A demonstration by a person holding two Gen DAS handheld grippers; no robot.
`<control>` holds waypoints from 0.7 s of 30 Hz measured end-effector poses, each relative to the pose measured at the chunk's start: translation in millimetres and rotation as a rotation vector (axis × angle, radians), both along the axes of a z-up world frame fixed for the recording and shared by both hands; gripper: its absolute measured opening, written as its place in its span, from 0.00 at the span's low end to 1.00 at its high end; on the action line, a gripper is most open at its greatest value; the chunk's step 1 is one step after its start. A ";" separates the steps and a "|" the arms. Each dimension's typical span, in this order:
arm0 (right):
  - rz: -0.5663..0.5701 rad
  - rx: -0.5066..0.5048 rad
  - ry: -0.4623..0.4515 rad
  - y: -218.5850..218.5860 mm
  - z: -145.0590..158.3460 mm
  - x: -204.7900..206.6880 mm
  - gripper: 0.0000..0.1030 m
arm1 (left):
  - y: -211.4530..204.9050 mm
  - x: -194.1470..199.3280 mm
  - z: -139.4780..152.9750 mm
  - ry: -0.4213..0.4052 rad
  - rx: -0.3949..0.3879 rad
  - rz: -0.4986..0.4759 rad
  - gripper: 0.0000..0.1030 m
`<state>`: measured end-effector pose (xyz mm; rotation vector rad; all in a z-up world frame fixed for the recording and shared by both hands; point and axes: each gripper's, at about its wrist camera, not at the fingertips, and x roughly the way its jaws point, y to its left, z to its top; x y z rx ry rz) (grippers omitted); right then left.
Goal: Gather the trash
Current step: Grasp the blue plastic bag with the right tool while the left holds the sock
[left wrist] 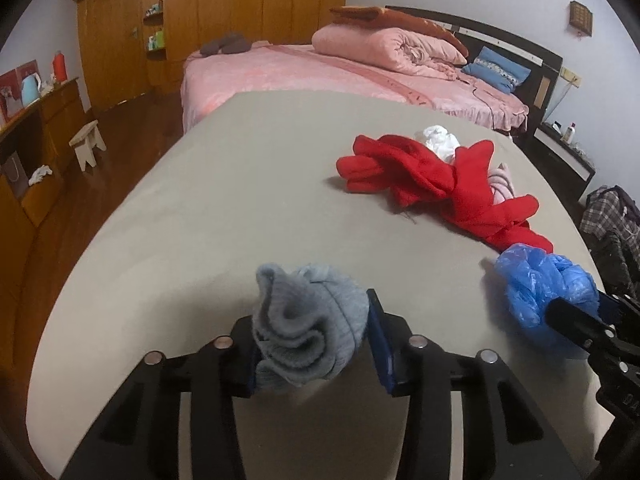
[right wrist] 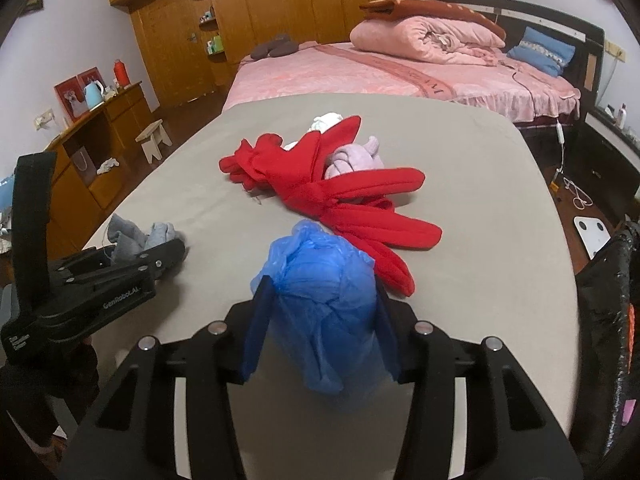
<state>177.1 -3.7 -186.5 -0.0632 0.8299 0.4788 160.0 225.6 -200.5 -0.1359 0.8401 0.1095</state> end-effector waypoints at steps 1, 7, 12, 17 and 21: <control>0.002 -0.001 -0.008 -0.8 2.0 -1.1 0.45 | 0.1 -1.7 0.7 -0.006 -0.001 0.002 0.40; -0.001 0.022 -0.048 -14.5 21.7 -8.0 0.45 | -2.6 -15.2 17.2 -0.073 -0.014 0.012 0.38; -0.031 0.048 -0.082 -33.2 41.3 -12.1 0.45 | -17.1 -21.0 39.6 -0.116 -0.001 -0.018 0.38; -0.067 0.067 -0.115 -53.0 59.9 -13.3 0.45 | -34.9 -22.0 64.5 -0.160 0.008 -0.047 0.38; -0.092 0.077 -0.140 -69.1 71.8 -14.1 0.45 | -52.8 -20.3 83.4 -0.190 0.009 -0.078 0.38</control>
